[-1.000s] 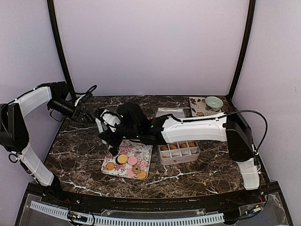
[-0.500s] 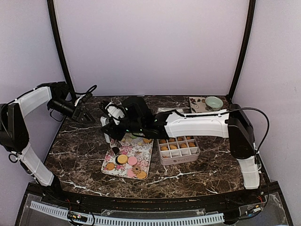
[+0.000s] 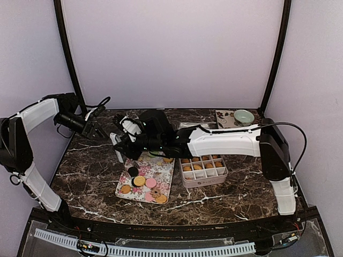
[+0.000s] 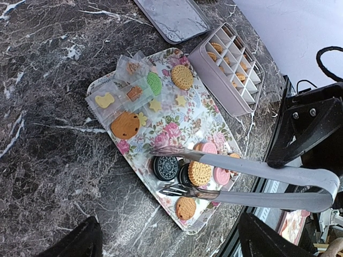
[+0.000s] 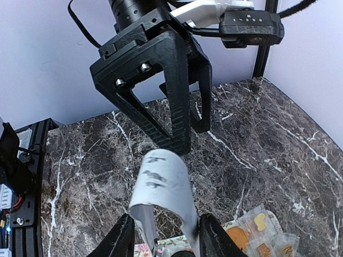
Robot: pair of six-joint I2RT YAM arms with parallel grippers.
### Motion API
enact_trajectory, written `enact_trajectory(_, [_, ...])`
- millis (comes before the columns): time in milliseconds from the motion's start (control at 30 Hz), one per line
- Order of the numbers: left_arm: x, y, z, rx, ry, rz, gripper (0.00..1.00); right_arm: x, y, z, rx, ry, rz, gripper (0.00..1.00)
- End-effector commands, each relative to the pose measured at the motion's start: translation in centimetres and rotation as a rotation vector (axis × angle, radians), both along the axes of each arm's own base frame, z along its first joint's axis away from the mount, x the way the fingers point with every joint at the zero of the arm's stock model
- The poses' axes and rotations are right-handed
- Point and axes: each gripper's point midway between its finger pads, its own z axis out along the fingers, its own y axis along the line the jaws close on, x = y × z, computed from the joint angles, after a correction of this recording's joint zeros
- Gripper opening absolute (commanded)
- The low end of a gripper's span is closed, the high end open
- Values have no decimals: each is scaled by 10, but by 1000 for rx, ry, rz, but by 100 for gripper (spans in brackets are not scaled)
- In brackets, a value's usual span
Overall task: Pack the cookies
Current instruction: Pick up the fake cookies from the plate.
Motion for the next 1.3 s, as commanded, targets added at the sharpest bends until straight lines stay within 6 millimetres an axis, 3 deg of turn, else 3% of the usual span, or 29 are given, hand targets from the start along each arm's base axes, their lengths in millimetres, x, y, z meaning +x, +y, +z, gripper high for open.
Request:
enact_trajectory(0, [-3, -2, 13, -37, -18, -3, 90, 3, -2, -2, 24, -2, -7, 39])
enact_trajectory(167, [-2, -6, 17, -69, -18, 1, 90, 2, -12, 1, 30, -12, -28, 26])
enact_trajectory(300, [-3, -9, 18, -99, -7, 4, 90, 1, -20, 7, 40, -29, -46, 22])
enact_trajectory(500, [-13, -37, 23, -157, -8, -50, 90, -4, -22, 7, 47, -47, -63, 19])
enact_trajectory(633, [-18, -48, 17, -144, 5, -84, 90, -6, -29, 25, 104, -51, -79, 17])
enact_trajectory(800, [-16, -43, 13, -103, -6, -80, 90, -10, -43, 67, 181, -81, -82, 17])
enact_trajectory(1033, [-12, -32, 12, -80, -14, -52, 90, -19, -78, 117, 265, -117, -94, 17])
enact_trajectory(1133, [-11, -29, 13, -74, -18, -46, 91, -10, -106, 127, 247, -171, -191, 13])
enact_trajectory(1267, [-10, -26, 14, -69, -25, -41, 91, -14, -149, 125, 206, -190, -271, 12])
